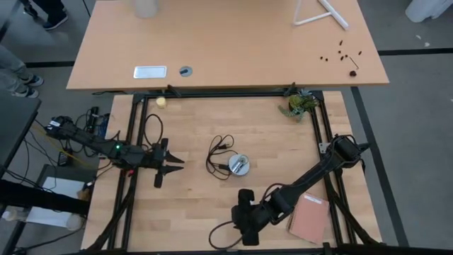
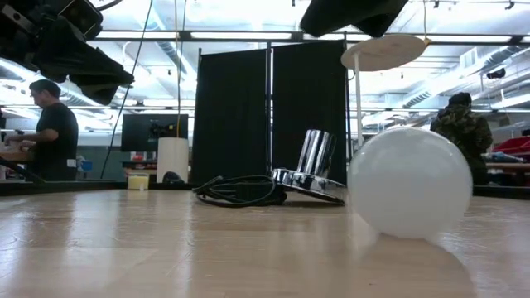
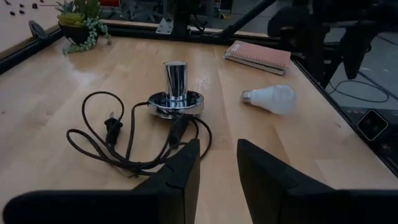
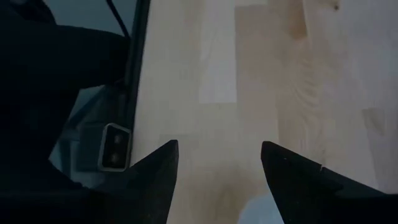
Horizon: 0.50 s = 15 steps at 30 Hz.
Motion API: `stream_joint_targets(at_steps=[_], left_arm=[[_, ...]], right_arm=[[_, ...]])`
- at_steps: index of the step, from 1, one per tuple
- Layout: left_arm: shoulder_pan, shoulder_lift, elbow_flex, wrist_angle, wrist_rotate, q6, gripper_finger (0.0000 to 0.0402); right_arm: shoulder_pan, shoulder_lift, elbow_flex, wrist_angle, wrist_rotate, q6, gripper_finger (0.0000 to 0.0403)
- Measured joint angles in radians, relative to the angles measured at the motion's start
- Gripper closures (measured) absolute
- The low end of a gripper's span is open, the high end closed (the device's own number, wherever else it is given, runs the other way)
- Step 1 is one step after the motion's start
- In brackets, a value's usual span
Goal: Screw lightbulb
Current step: Insert the light bulb into the lamp
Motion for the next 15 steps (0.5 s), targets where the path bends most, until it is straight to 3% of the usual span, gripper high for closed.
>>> stream_joint_targets(at_steps=[8, 15], left_arm=[[0.002, 0.000, 0.000, 0.010, -0.046, 0.027, 0.0291], [0.002, 0.000, 0.000, 0.009, -0.045, 0.033, 0.0291]], right_arm=[[-0.021, 0.055, -0.002, -0.017, -0.086, -0.037, 0.0169], [-0.004, 0.063, -0.001, -0.087, -0.097, -0.051, 0.0169]])
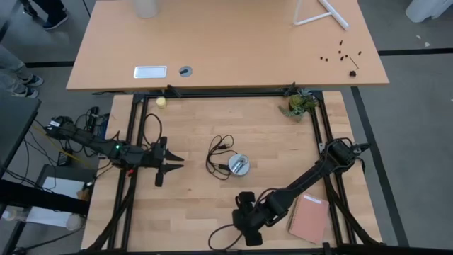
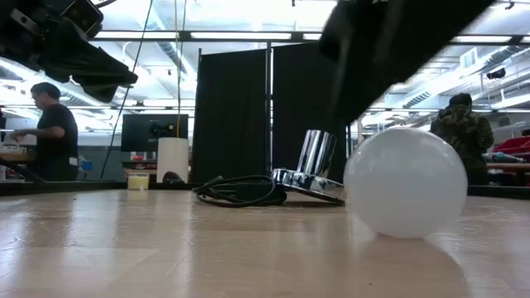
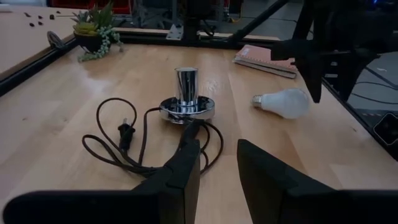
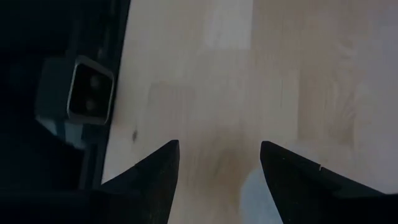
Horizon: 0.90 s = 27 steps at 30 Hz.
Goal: Screw lightbulb
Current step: Insert the light bulb into the lamp
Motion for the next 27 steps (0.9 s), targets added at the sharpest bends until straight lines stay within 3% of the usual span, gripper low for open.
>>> stream_joint_targets(at_steps=[10, 23, 27], left_arm=[[0.000, 0.000, 0.000, 0.000, -0.010, 0.026, 0.0291], [0.000, 0.000, 0.000, 0.000, -0.003, 0.024, 0.0291], [0.000, 0.000, 0.000, -0.001, 0.002, 0.023, 0.0291]], right_arm=[[0.001, 0.002, 0.000, -0.368, 0.008, 0.237, 0.0177], [0.037, -0.030, 0.000, -0.512, 0.037, 0.442, 0.0184], [0.096, -0.082, 0.000, -0.566, 0.164, 0.519, 0.0186]])
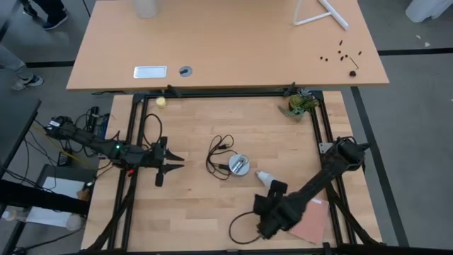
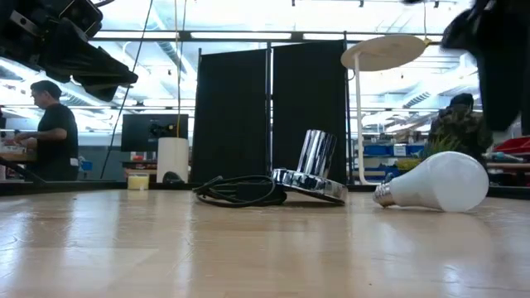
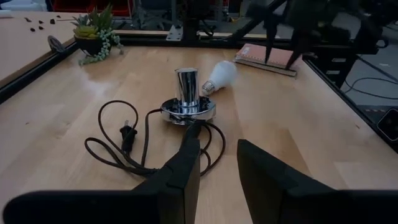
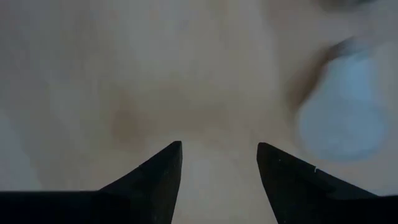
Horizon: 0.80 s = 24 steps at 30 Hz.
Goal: Screw lightbulb
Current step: Insert the light bulb into the lamp
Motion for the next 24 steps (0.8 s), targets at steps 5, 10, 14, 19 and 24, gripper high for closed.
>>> stream_joint_targets(at_steps=[5, 10, 14, 19, 24], left_arm=[[0.000, 0.000, 0.000, 0.000, 0.000, -0.029, 0.0291], [0.000, 0.000, 0.000, 0.001, -0.007, -0.030, 0.0291], [0.000, 0.000, 0.000, 0.001, -0.044, -0.032, 0.0291], [0.001, 0.020, 0.022, -0.002, -0.117, -0.058, 0.0291], [0.006, 0.127, 0.119, 0.003, -0.131, -0.017, 0.0291]], right_arm=[[0.072, -0.081, -0.007, -0.126, 0.268, 0.140, 0.0186], [0.105, -0.167, -0.114, -0.118, 0.368, 0.260, 0.0185], [0.123, -0.221, -0.240, -0.071, 0.403, 0.348, 0.0185], [0.125, -0.306, -0.404, 0.007, 0.416, 0.380, 0.0181], [0.116, -0.429, -0.536, 0.046, 0.441, 0.406, 0.0175]])
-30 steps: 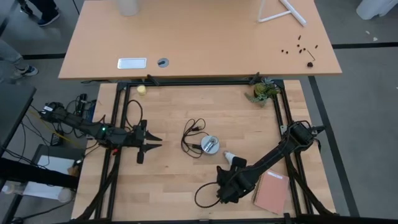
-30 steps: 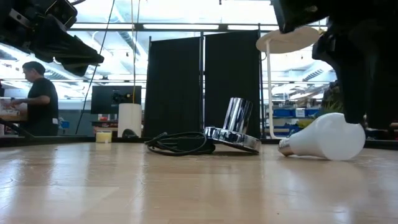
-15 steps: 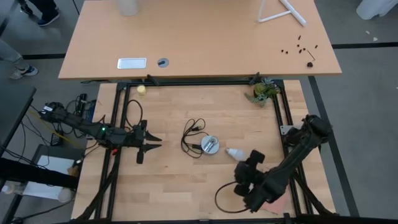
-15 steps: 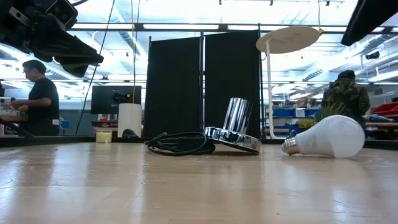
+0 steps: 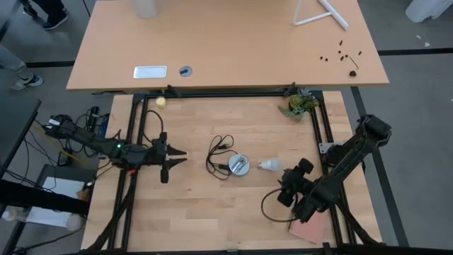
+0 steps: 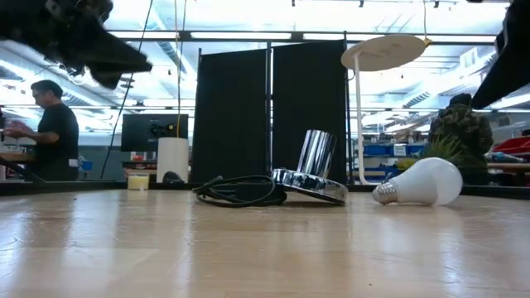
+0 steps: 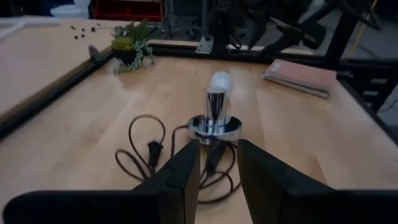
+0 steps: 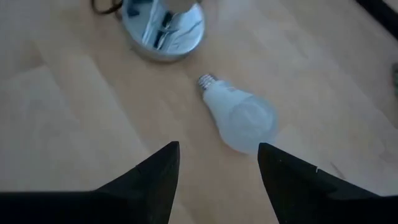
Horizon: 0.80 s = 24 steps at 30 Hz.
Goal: Screw lightbulb
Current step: Insert the light bulb into the lamp
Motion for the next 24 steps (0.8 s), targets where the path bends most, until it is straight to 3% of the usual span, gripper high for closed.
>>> stream_joint_targets(at_steps=[10, 15, 19, 24], left_arm=[[0.092, 0.323, 0.206, -0.003, 0.011, 0.126, 0.0291], [0.154, 0.427, 0.216, 0.067, 0.113, 0.145, 0.0291], [0.202, 0.487, 0.216, 0.171, 0.209, 0.142, 0.0291], [0.259, 0.522, 0.216, 0.254, 0.229, 0.141, 0.0291]], right_arm=[[-0.088, -0.176, -0.126, 0.050, 0.052, -0.145, 0.0155], [-0.169, -0.243, -0.159, 0.172, 0.046, -0.355, 0.0147], [-0.248, -0.291, -0.197, 0.261, 0.014, -0.523, 0.0148], [-0.381, -0.333, -0.234, 0.351, -0.117, -0.774, 0.0147]])
